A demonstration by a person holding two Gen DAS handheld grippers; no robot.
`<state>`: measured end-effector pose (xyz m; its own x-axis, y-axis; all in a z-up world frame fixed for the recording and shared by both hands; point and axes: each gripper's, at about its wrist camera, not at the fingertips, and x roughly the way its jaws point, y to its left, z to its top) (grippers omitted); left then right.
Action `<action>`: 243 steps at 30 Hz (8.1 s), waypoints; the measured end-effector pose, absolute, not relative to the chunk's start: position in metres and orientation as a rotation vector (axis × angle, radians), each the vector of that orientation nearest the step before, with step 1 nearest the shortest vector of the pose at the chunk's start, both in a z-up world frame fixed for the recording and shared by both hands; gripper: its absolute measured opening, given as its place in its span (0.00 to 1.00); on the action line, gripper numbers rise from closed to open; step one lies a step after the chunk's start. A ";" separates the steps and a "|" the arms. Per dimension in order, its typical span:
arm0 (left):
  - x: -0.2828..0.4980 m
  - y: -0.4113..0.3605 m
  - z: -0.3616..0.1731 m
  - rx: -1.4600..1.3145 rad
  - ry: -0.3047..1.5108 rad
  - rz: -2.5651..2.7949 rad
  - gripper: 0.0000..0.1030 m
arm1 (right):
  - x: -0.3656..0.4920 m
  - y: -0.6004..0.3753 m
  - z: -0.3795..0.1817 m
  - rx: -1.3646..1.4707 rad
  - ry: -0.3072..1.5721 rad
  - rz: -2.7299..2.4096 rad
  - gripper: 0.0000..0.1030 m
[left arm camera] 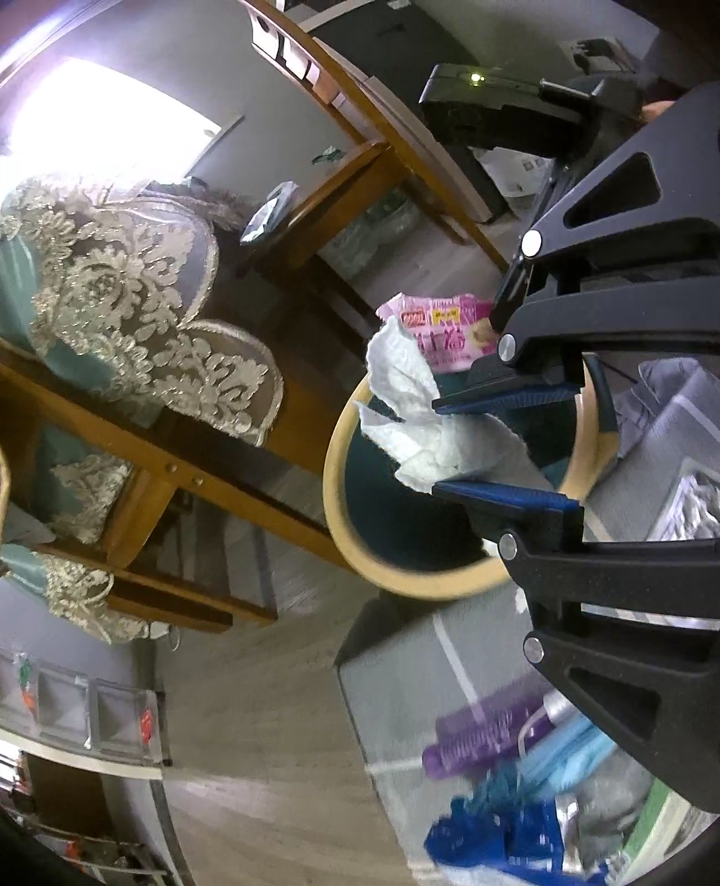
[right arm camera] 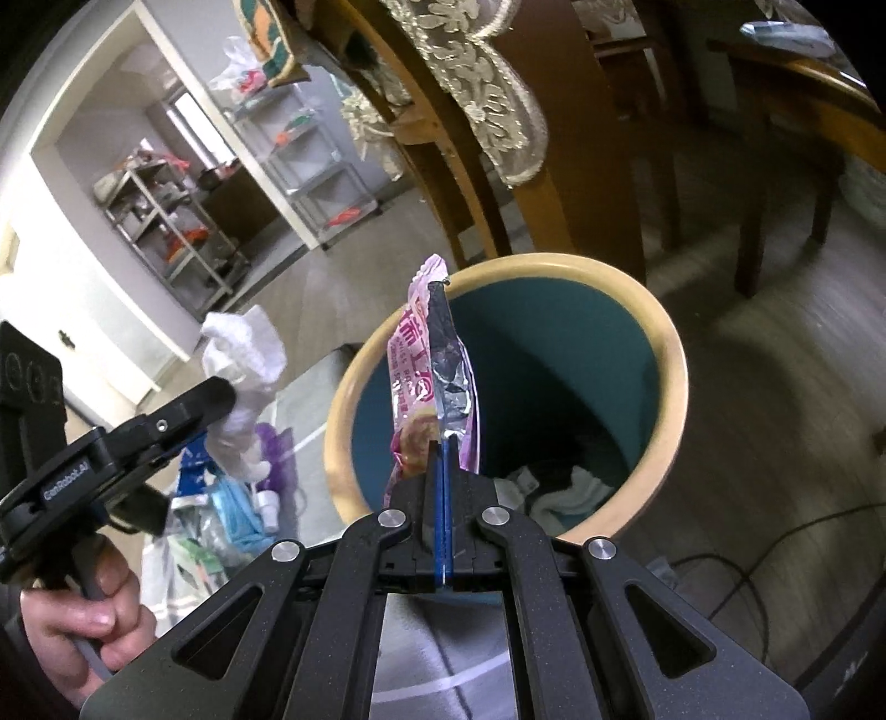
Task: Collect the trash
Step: 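Carry the white tissue and pink wrapper over the teal bin and release both, then move both open grippers back over the items on the cloth, then grasp the small blue-and-white box with the left gripper while the right gripper grasps the foil tray, then carry the small box and foil tray over the teal bin and release both, then move both open grippers back to the blue packet and white box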
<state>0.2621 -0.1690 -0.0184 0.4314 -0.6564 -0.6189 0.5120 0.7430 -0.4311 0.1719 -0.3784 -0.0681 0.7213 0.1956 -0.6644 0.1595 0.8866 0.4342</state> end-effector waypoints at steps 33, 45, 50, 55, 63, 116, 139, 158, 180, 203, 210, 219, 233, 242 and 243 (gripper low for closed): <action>0.282 -0.190 -0.047 -0.215 0.913 -0.700 0.61 | 0.184 -0.384 -0.083 0.462 0.835 -0.056 0.32; 0.257 -0.148 -0.015 -0.118 0.813 -0.624 0.79 | 0.169 -0.359 -0.064 0.390 0.786 -0.002 0.48; 0.246 -0.122 -0.013 -0.120 0.813 -0.577 0.79 | 0.166 -0.347 -0.059 0.368 0.774 0.019 0.50; 0.235 -0.091 -0.014 -0.135 0.820 -0.520 0.79 | 0.164 -0.329 -0.055 0.316 0.773 0.068 0.50; 0.211 -0.055 -0.021 -0.141 0.829 -0.471 0.79 | 0.160 -0.293 -0.061 0.230 0.819 0.205 0.57; 0.138 -0.078 -0.111 0.280 1.067 -0.578 0.76 | 0.163 -0.217 -0.130 -0.136 1.031 0.330 0.59; 0.145 -0.083 -0.116 0.333 1.076 -0.556 0.29 | 0.165 -0.215 -0.130 -0.117 1.042 0.327 0.71; 0.142 -0.068 -0.104 0.289 1.050 -0.541 0.29 | 0.159 -0.209 -0.122 -0.162 0.986 0.345 0.67; 0.163 -0.092 -0.057 0.155 0.907 -0.590 0.29 | 0.155 -0.279 -0.039 0.075 0.752 0.207 0.67; 0.247 -0.181 -0.047 0.076 0.927 -0.673 0.29 | 0.159 -0.350 -0.049 0.268 0.753 -0.013 0.67; 0.268 -0.203 -0.065 0.052 0.980 -0.691 0.29 | 0.164 -0.366 -0.060 0.316 0.776 -0.053 0.67; 0.283 -0.206 -0.082 0.040 1.017 -0.674 0.30 | 0.175 -0.369 -0.075 0.329 0.811 -0.066 0.67; 0.273 -0.171 -0.055 0.022 0.939 -0.626 0.52 | 0.191 -0.361 -0.086 0.293 0.855 -0.067 0.67; 0.258 -0.134 -0.031 0.022 0.877 -0.584 0.58 | 0.195 -0.355 -0.083 0.279 0.852 -0.068 0.70; 0.256 -0.129 -0.029 0.018 0.872 -0.577 0.59 | 0.194 -0.354 -0.081 0.277 0.846 -0.065 0.70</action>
<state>0.2555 -0.1286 -0.0292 0.5016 -0.4702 -0.7261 0.4847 0.8480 -0.2143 0.1936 -0.3541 -0.0812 0.6636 0.0530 -0.7462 0.1664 0.9620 0.2164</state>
